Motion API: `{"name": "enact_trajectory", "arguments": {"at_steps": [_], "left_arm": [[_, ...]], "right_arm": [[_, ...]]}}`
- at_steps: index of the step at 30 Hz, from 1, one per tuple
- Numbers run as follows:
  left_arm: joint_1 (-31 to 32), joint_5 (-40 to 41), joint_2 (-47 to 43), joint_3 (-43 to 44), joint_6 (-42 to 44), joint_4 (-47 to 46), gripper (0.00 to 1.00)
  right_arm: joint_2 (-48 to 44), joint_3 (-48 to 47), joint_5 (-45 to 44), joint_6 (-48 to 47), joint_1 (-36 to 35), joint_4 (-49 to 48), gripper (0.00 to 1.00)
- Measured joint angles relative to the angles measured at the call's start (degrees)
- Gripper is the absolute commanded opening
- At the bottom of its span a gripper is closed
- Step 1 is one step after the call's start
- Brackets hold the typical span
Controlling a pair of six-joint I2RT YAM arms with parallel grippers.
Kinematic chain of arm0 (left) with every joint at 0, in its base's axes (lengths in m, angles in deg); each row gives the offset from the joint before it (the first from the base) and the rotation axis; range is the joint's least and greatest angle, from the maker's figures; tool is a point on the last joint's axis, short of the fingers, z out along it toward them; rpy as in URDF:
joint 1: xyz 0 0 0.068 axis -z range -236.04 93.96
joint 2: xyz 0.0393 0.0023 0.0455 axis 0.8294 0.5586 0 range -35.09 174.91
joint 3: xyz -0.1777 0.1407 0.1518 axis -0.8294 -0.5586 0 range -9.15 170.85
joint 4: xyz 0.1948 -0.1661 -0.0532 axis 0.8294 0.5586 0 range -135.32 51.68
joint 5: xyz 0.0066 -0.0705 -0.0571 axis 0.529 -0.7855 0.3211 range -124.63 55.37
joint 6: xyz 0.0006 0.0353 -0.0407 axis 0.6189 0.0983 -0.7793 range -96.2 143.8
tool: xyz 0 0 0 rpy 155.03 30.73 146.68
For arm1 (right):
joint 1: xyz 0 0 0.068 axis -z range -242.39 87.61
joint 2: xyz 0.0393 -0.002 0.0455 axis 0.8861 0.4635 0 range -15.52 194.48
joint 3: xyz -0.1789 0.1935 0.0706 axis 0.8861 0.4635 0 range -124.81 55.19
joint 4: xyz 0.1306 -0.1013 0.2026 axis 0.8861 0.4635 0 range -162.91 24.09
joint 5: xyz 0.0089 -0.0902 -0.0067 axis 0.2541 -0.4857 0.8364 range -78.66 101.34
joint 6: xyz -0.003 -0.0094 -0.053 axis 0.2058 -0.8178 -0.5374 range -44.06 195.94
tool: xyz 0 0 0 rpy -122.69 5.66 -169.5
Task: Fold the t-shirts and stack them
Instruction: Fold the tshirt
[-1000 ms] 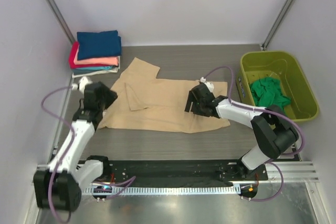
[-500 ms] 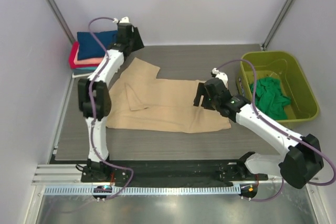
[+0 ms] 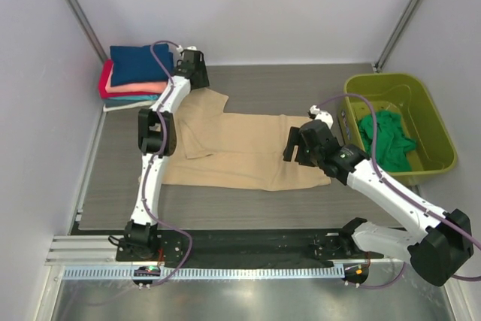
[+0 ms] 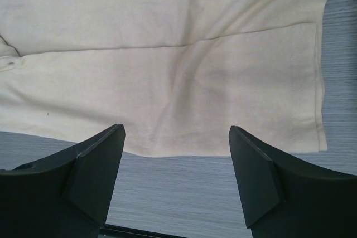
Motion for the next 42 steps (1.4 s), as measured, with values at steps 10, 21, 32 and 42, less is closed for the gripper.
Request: {"name": "enact_trajectory", "arguments": {"at_steps": [10, 21, 32, 42], "left_arm": [[-1.99, -3.3, 1.77, 3.02, -2.4, 0.46, 0.45], [-3.76, -10.19, 0.98, 0.15, -4.17, -1.99, 0.0], [-3.74, -9.25, -0.92, -4.02, -5.84, -5.2, 0.0], [-4.37, -9.97, -3.5, -9.66, -7.91, -9.22, 0.0]], "right_arm": [[2.8, -0.07, 0.28, -0.46, 0.0, 0.33, 0.82], [24.11, -16.04, -4.46, -2.97, 9.73, 0.94, 0.8], [52.3, -37.99, -14.25, -3.63, 19.17, 1.55, 0.76], [61.48, -45.77, -16.0, -4.94, 23.5, 1.44, 0.75]]}}
